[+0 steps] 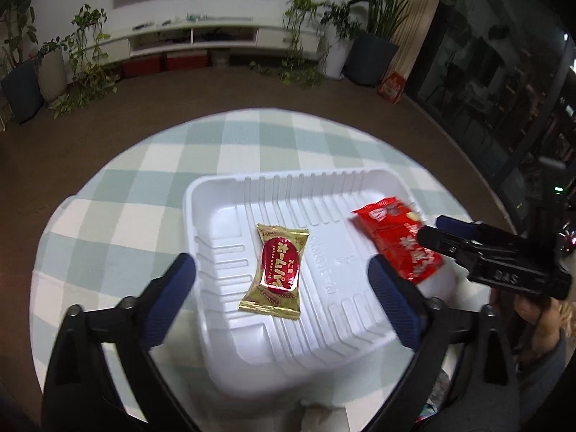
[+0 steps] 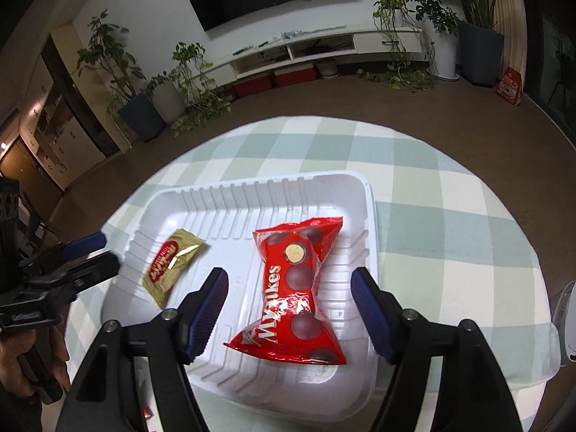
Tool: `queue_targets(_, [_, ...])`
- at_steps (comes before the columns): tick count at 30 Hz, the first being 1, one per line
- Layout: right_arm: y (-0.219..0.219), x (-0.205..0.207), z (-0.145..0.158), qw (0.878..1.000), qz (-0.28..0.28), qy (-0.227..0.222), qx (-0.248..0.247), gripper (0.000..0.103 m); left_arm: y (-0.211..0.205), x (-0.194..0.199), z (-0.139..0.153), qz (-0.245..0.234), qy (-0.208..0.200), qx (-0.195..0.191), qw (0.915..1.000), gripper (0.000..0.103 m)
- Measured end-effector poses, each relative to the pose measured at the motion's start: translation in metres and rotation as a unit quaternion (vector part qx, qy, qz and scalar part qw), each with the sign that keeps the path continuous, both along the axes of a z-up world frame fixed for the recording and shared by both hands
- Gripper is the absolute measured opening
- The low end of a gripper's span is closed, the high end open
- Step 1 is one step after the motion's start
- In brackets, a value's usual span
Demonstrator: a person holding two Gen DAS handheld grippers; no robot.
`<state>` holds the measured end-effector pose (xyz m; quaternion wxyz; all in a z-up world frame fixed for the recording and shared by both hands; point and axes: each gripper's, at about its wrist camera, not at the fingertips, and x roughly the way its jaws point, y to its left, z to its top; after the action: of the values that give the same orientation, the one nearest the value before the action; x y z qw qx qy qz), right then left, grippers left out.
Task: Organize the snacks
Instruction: 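Carry both packets into the white tray and open both tools to release them, then move the left tool back to the pile and grasp the orange stick packet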
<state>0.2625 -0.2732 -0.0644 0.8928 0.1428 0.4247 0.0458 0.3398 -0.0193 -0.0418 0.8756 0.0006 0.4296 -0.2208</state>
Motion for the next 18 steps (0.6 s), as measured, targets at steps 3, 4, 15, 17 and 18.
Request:
queue_targets(3, [-0.007, -0.011, 0.014, 0.999, -0.002, -0.025, 0.022, 0.074, 0.021, -0.035, 0.028, 0.000, -0.048, -0.008, 0.9988, 0.101])
queue_targets(4, [-0.007, -0.014, 0.017, 0.999, -0.003, -0.030, 0.024, 0.075, 0.027, -0.042, 0.033, 0.004, -0.037, -0.006, 0.9993, 0.101])
queue_targets(15, [0.004, -0.101, 0.045, 0.996, -0.003, -0.081, 0.029, 0.079, 0.112, -0.197, 0.032, 0.127, -0.019, 0.004, 0.9917, 0.101])
queue_targets(17, [0.012, -0.120, 0.040, 0.996, -0.003, -0.082, 0.023, 0.079, 0.116, -0.224, 0.016, 0.140, 0.002, -0.006, 0.9901, 0.101])
queue_targets(18, [0.016, -0.133, 0.036, 0.997, -0.002, -0.080, 0.020, 0.079, 0.115, -0.238, 0.005, 0.147, 0.018, -0.006, 0.9889, 0.101])
